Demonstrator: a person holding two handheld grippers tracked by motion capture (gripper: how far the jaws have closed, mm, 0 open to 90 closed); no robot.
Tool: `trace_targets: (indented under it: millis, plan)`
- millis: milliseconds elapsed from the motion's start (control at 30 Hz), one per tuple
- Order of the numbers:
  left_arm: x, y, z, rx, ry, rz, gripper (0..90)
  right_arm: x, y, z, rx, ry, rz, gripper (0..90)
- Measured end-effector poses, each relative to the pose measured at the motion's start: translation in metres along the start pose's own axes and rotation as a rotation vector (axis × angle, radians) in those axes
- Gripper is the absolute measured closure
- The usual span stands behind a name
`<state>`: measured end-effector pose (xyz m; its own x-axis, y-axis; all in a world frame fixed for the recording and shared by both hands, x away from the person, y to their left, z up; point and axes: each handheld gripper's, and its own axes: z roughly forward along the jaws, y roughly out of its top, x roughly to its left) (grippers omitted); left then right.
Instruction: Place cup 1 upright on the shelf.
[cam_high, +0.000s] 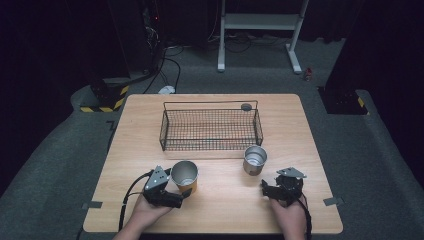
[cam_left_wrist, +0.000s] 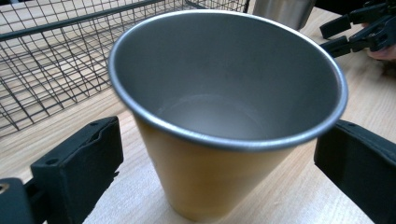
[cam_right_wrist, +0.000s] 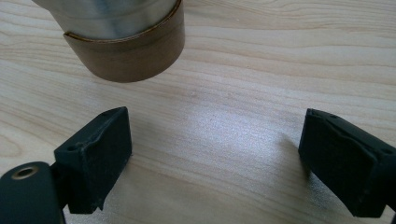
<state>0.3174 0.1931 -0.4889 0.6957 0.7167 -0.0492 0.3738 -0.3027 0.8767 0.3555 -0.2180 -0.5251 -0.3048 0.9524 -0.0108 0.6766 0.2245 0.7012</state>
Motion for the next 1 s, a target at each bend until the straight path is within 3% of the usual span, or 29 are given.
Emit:
trace_targets:
  millis: [200, 267, 533, 1000]
  plan:
    - [-0.008, 0.004, 0.006, 0.019, 0.040, 0.055, 2.4, 0.000, 0.000, 0.000, 0.000, 0.000, 0.000, 9.6]
    - [-0.006, 0.004, 0.009, 0.020, 0.026, 0.028, 2.3, 0.000, 0.000, 0.000, 0.000, 0.000, 0.000, 9.6]
    - [-0.002, 0.006, 0.011, -0.023, 0.019, -0.007, 3.2, 0.000, 0.000, 0.000, -0.001, -0.001, 0.000, 9.6]
    - [0.000, 0.006, 0.010, -0.062, 0.025, -0.018, 8.3, 0.000, 0.000, 0.000, 0.000, -0.001, 0.000, 9.6]
